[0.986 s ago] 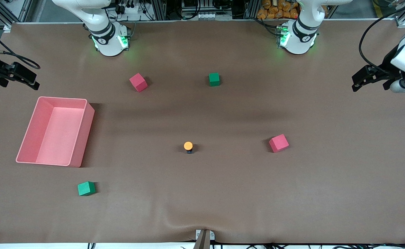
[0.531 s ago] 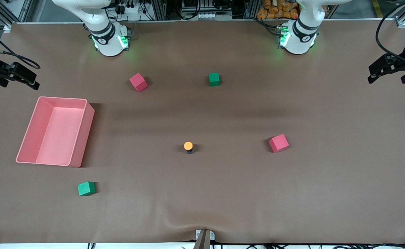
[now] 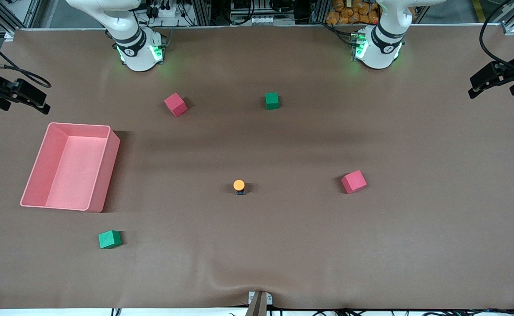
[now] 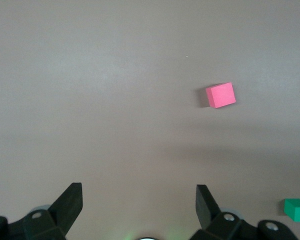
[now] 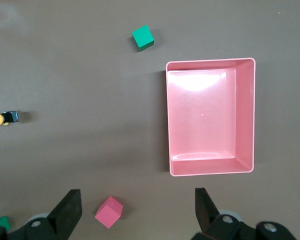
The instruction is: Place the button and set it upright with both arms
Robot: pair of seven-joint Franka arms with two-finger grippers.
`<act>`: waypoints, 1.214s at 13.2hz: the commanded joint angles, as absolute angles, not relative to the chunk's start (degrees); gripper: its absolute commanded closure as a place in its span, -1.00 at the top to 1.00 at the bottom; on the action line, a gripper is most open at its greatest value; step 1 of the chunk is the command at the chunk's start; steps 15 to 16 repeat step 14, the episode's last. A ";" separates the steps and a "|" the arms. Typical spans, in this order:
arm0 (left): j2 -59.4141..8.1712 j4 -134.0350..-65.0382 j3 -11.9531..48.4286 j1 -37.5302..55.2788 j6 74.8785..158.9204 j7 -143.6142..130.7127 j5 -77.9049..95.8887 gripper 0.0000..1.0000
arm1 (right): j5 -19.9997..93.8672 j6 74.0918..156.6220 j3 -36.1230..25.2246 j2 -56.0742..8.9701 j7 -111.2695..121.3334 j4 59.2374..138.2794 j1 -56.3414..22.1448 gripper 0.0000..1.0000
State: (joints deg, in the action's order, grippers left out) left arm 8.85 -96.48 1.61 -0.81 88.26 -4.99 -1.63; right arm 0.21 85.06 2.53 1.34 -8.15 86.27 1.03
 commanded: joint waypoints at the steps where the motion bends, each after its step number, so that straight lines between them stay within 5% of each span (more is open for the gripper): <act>1: 9.14 -95.54 2.20 -1.23 86.57 -7.46 -0.35 1.00 | 1.32 84.64 3.08 2.02 -7.21 86.31 2.02 1.00; 16: 8.17 -93.60 3.08 -0.97 85.96 -8.53 -0.44 1.00 | 1.32 84.55 2.99 2.02 -7.29 86.31 2.11 1.00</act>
